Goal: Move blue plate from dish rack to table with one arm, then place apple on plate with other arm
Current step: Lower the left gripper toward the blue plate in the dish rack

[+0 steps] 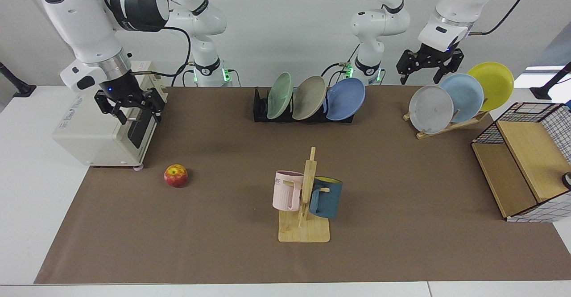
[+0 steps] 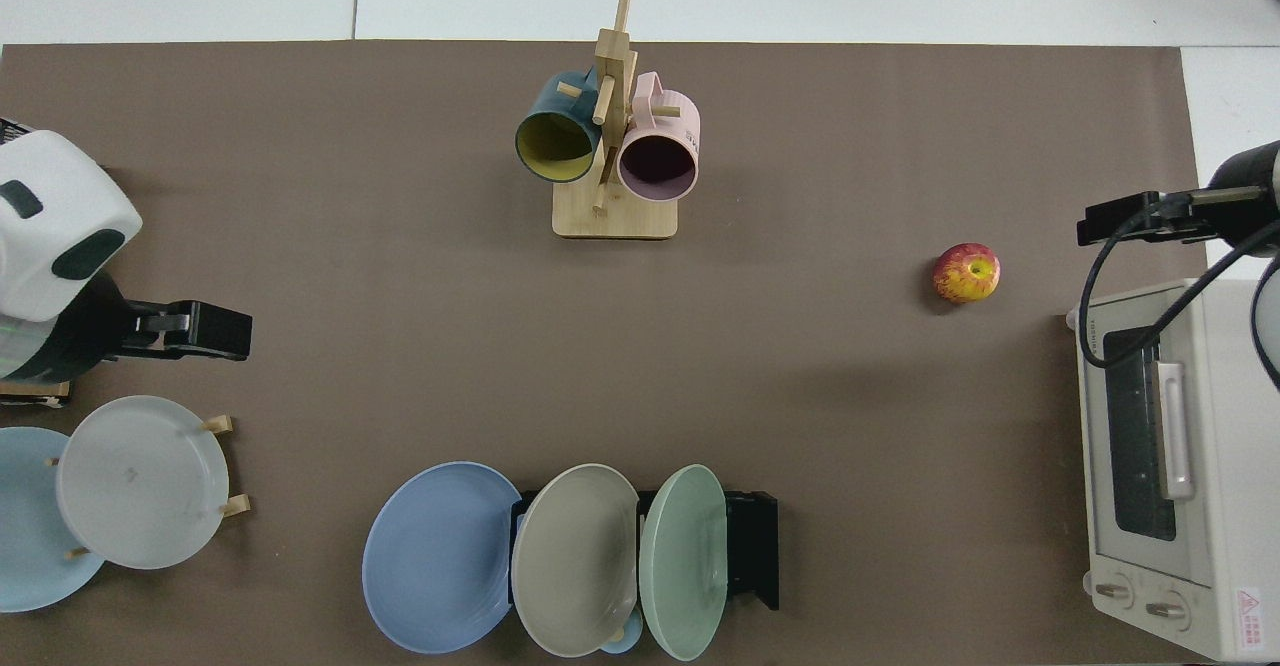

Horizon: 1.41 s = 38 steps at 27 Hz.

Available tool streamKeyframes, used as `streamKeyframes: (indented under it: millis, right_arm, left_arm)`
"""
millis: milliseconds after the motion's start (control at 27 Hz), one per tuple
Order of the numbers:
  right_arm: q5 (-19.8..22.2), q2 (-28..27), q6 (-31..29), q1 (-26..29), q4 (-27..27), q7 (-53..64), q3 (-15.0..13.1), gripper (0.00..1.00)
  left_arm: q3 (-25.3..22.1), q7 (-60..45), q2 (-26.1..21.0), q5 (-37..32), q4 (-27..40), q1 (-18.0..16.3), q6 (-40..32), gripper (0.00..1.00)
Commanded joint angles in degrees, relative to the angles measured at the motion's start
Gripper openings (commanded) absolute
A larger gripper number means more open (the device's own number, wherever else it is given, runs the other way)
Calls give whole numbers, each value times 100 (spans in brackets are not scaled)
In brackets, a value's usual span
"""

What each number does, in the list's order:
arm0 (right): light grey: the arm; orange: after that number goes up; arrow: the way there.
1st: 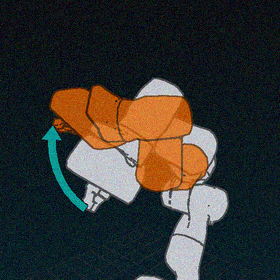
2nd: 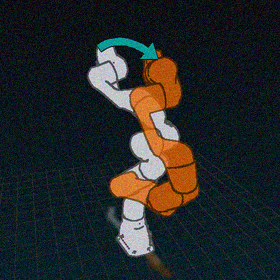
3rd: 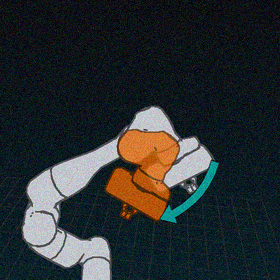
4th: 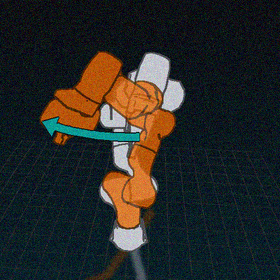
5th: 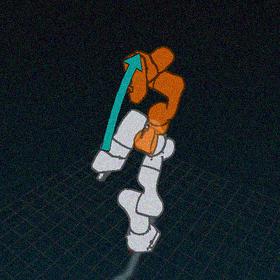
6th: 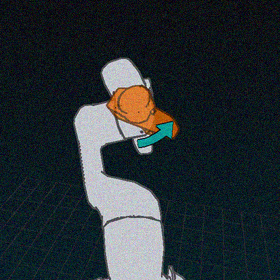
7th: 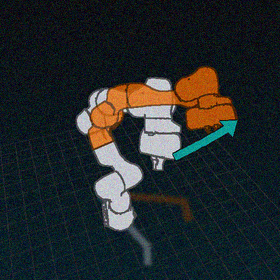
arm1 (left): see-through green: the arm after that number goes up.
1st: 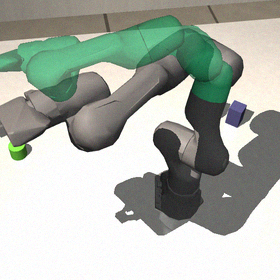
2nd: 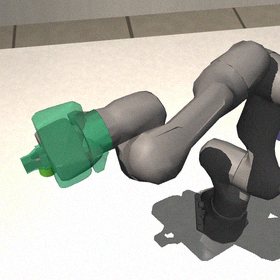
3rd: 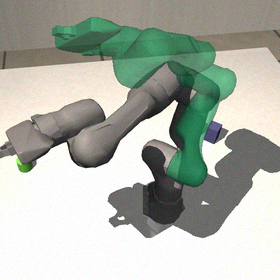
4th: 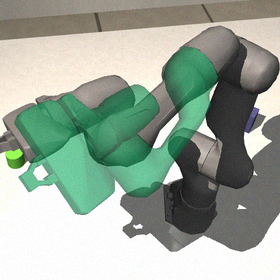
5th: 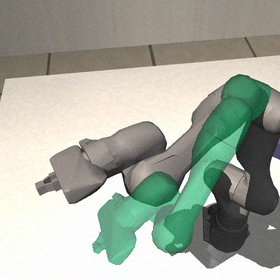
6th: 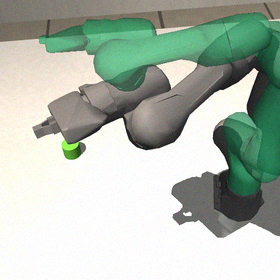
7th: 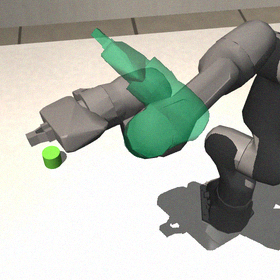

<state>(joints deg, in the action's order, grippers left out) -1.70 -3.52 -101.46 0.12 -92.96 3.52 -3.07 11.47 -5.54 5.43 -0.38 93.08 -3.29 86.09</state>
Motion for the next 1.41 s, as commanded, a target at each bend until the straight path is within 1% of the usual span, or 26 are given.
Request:
streamKeyframes:
  millis: [0, 259, 407, 593, 667, 778, 889, 963, 1000, 1111, 1259, 1370]
  right_arm:
    - [-128, 53, -119, 24, -99, 202, -18, 100]
    - [-128, 53, -128, 24, -99, 202, -18, 100]
    - [-128, 53, -119, 24, -108, 202, -18, 100]
    - [-128, 53, -119, 24, -99, 202, -18, 100]
    - [-128, 53, -128, 24, -99, 202, -18, 100]
    - [-128, 53, -119, 24, -108, 202, -18, 100]
    - [-128, 53, -119, 24, -99, 202, -18, 100]
    - [-128, 53, -119, 24, -99, 202, -18, 100]
    - [-128, 53, -128, 24, -99, 202, -18, 100]
    - [-128, 53, -128, 24, -99, 202, -18, 100]
    - [-111, 70, -5, 58, -134, 202, -27, 100]
    - [-111, 62, -5, 94, -134, 202, -27, 100]
  left_arm:
    - [-40, -35, -16, 38, -97, 39, -119, 100]
    - [-48, -43, -34, 38, -141, 31, -40, 100]
    - [-110, -35, 168, 82, 183, 4, 4, 100]
    - [-31, -61, 396, -5, 570, 13, 215, 100]
    - [13, -122, 589, -145, 886, 48, 364, 100]
    - [459, -587, 1098, -514, 1640, 39, 706, 100]
    - [785, -860, 1766, -559, 2607, 31, 1216, 100]
    - [1005, -1027, 2083, -559, 3117, 39, 1445, 100]
    - [1206, -1219, 2206, -559, 3372, 31, 1576, 100]
    - [1699, -1783, 2365, -560, 3944, 22, 1963, 100]
    - [1718, -1793, 2576, -542, 4323, 83, 1999, 100]
    - [1832, -1863, 2796, -542, 4875, 162, 2157, 100]
